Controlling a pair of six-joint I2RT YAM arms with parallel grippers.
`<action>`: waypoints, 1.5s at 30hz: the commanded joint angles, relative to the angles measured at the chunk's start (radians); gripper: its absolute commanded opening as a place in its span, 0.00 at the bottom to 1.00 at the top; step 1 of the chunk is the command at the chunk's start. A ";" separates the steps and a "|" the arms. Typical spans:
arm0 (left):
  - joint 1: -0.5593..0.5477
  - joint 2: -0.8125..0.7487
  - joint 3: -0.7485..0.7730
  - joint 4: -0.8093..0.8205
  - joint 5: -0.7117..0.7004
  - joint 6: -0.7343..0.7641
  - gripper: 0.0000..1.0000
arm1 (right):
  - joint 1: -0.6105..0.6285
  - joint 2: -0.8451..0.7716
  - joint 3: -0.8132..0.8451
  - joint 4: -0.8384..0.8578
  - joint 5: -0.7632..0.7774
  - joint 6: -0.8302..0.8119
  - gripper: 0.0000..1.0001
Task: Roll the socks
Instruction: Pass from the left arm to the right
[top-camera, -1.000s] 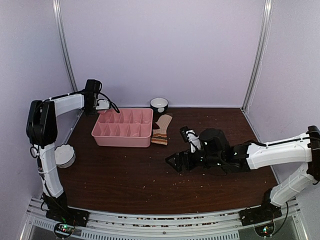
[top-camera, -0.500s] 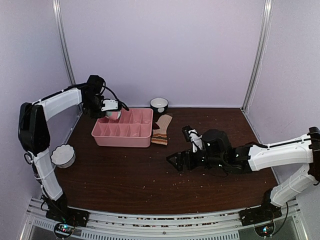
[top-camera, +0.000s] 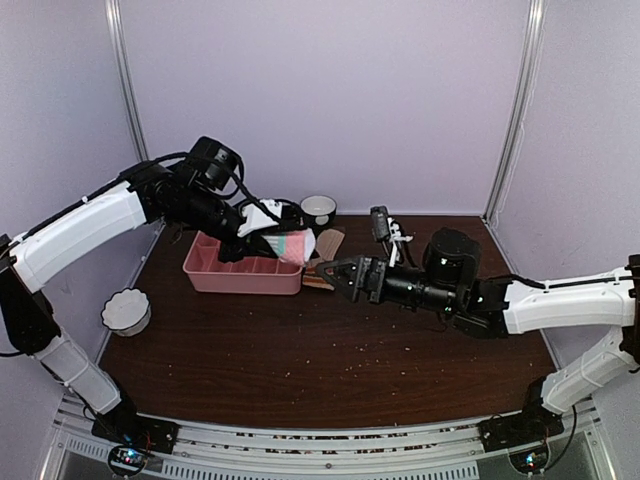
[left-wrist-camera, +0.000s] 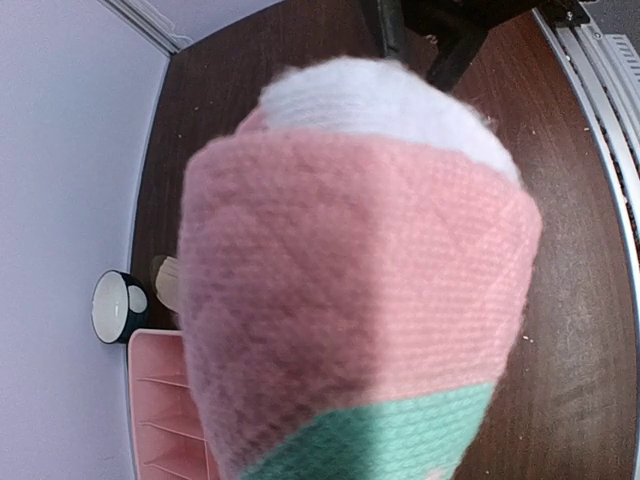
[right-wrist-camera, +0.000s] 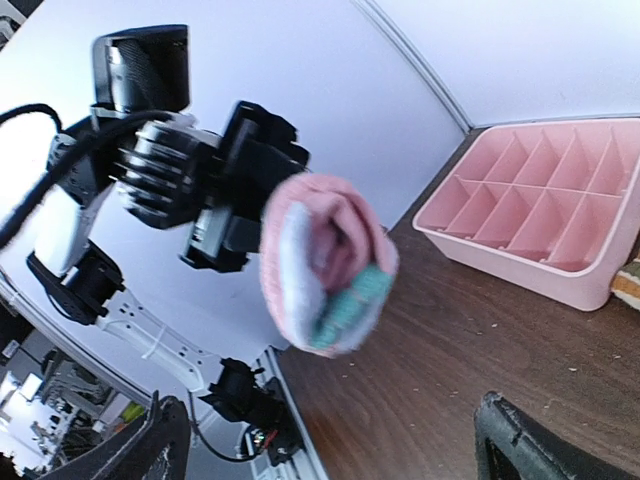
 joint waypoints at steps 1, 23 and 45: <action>-0.010 -0.005 -0.013 0.030 -0.045 -0.005 0.00 | 0.036 0.033 0.053 0.083 -0.063 0.109 0.99; -0.087 -0.010 0.010 -0.111 0.032 0.040 0.00 | 0.043 0.224 0.258 -0.051 0.006 0.069 0.59; 0.049 -0.033 0.085 -0.124 0.406 -0.320 0.98 | -0.019 0.085 -0.017 0.420 -0.183 0.054 0.00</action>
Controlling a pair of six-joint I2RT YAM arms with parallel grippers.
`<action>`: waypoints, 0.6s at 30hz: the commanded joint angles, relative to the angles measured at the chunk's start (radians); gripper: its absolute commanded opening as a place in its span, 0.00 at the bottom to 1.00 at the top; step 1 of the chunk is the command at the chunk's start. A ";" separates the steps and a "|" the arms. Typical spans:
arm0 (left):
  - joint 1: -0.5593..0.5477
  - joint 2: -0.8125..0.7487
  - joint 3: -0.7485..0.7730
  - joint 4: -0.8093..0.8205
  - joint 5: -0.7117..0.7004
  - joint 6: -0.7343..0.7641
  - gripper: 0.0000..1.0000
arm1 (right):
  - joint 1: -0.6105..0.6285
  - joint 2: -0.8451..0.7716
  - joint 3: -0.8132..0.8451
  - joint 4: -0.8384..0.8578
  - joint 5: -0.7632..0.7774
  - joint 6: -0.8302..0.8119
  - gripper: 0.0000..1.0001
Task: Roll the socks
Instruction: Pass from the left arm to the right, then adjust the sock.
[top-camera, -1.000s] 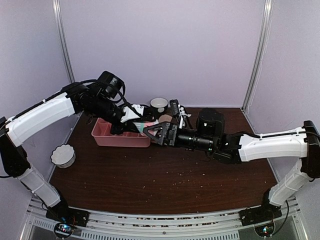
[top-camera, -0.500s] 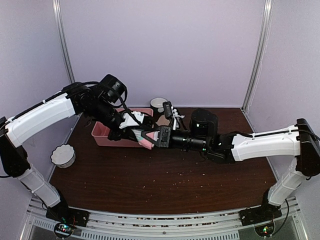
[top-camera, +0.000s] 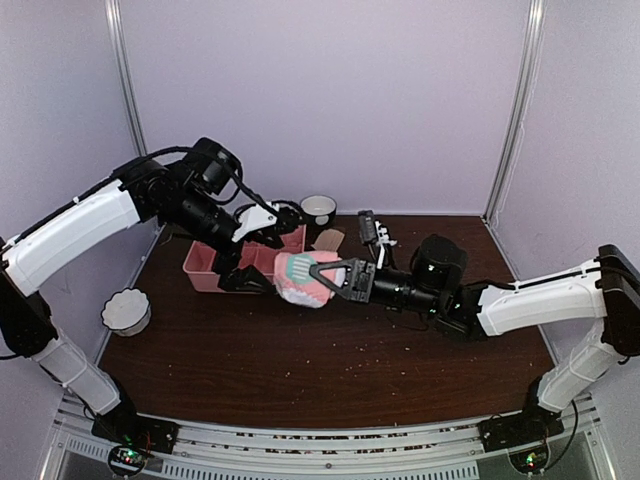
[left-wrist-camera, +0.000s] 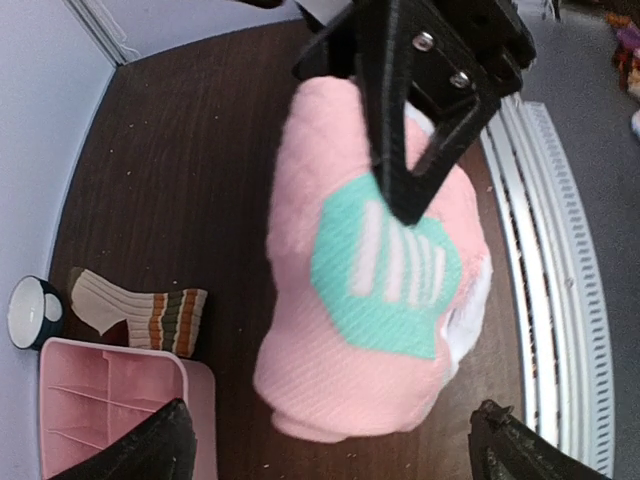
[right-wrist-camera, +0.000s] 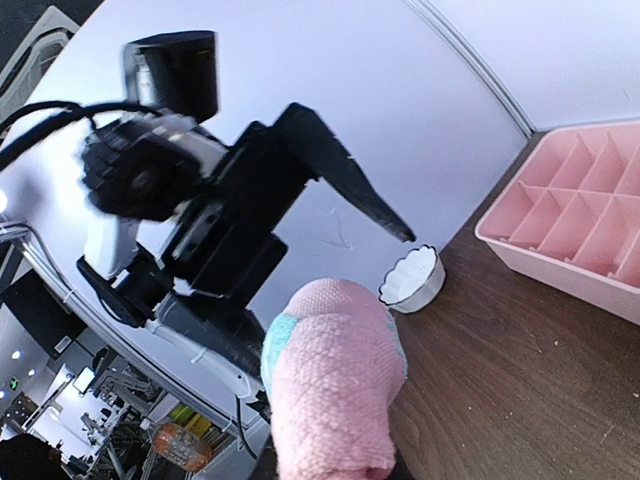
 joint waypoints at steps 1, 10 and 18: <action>0.097 0.000 0.070 0.008 0.326 -0.201 0.98 | -0.002 -0.067 -0.006 0.136 -0.060 -0.067 0.00; 0.114 0.042 0.121 -0.034 0.633 -0.302 0.98 | 0.000 -0.079 0.041 0.064 -0.032 -0.134 0.00; 0.074 -0.071 0.062 0.006 0.262 -0.089 0.84 | -0.007 -0.040 0.080 0.001 0.004 -0.023 0.00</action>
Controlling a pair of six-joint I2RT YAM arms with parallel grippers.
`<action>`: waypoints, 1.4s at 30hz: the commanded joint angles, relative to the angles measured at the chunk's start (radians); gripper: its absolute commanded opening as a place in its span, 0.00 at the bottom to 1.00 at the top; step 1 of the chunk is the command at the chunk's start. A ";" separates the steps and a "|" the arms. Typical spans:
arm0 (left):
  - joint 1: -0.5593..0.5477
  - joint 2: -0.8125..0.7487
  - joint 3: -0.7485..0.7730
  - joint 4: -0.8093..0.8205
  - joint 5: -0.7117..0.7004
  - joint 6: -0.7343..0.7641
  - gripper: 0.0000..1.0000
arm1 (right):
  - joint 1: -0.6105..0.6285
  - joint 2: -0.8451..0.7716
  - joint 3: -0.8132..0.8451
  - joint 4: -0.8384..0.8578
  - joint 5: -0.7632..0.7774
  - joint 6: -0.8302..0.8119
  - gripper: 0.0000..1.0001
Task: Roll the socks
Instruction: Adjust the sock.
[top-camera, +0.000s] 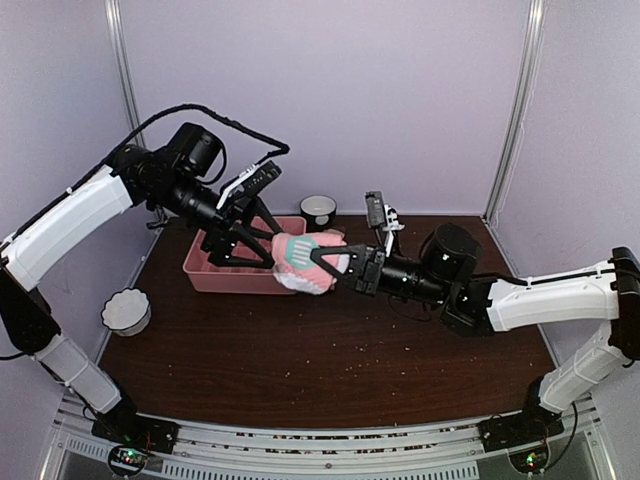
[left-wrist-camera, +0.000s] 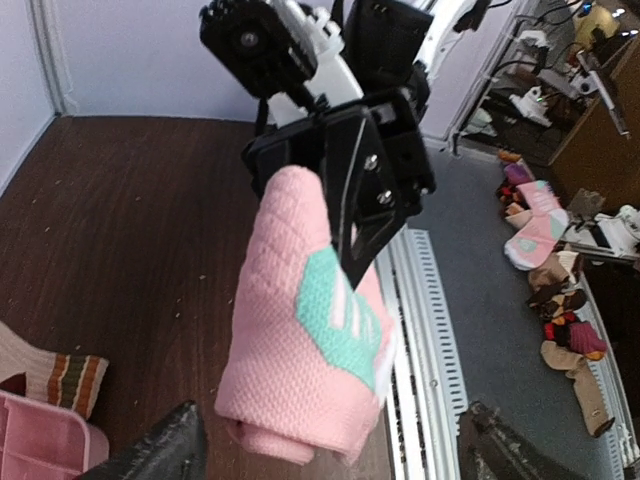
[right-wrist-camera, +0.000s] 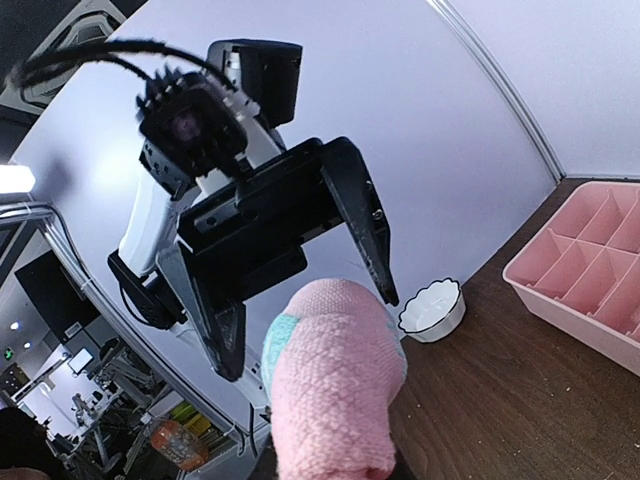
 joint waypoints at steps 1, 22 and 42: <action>-0.044 -0.117 -0.024 0.046 -0.291 0.187 0.80 | -0.005 0.020 0.048 -0.023 0.026 0.099 0.00; -0.383 -0.165 0.014 -0.088 -0.926 0.624 0.61 | -0.018 0.140 0.124 0.064 -0.020 0.490 0.00; -0.439 -0.167 -0.120 0.182 -1.186 0.709 0.63 | -0.010 0.207 0.082 0.287 -0.048 0.673 0.00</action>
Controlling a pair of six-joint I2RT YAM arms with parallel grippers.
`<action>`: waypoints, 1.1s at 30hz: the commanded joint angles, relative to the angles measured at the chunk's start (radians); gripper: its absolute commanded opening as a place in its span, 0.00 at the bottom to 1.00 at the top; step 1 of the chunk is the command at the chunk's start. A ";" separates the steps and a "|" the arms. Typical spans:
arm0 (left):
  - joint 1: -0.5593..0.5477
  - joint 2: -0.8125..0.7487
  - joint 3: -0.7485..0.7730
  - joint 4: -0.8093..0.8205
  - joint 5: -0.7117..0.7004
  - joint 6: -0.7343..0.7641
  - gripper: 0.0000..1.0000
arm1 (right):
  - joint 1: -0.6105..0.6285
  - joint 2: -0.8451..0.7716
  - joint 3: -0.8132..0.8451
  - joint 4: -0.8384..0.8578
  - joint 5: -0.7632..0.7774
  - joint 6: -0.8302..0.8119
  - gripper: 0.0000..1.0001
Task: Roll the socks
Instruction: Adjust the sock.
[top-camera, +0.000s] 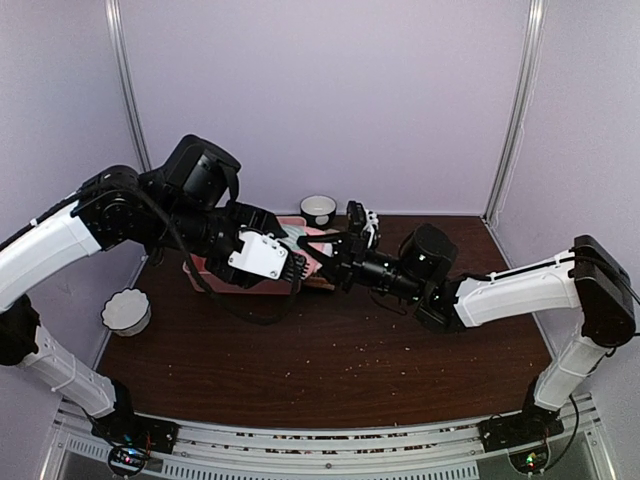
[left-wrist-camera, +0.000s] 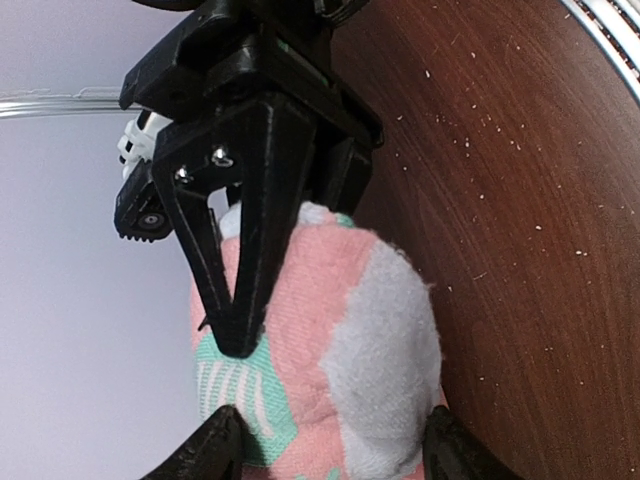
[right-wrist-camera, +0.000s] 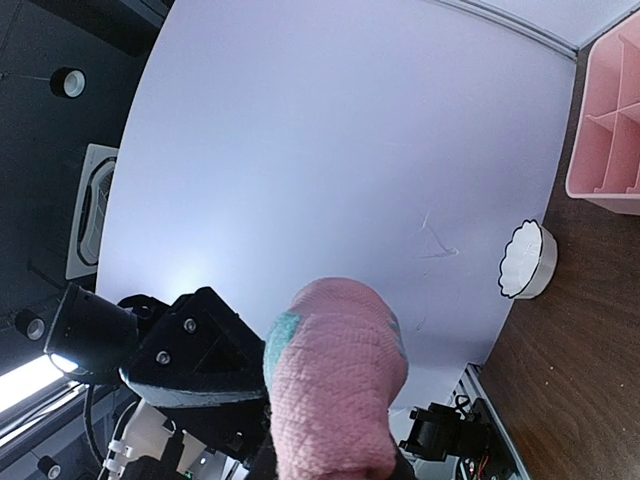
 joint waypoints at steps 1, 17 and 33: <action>-0.008 -0.016 -0.062 0.112 -0.096 0.076 0.63 | 0.008 0.015 -0.002 0.096 -0.032 0.038 0.00; -0.008 -0.062 -0.188 0.283 -0.231 0.254 0.17 | 0.034 0.034 0.002 0.121 -0.051 0.082 0.00; -0.010 -0.127 -0.427 0.658 -0.398 0.526 0.00 | 0.037 0.053 0.027 0.151 -0.060 0.110 0.01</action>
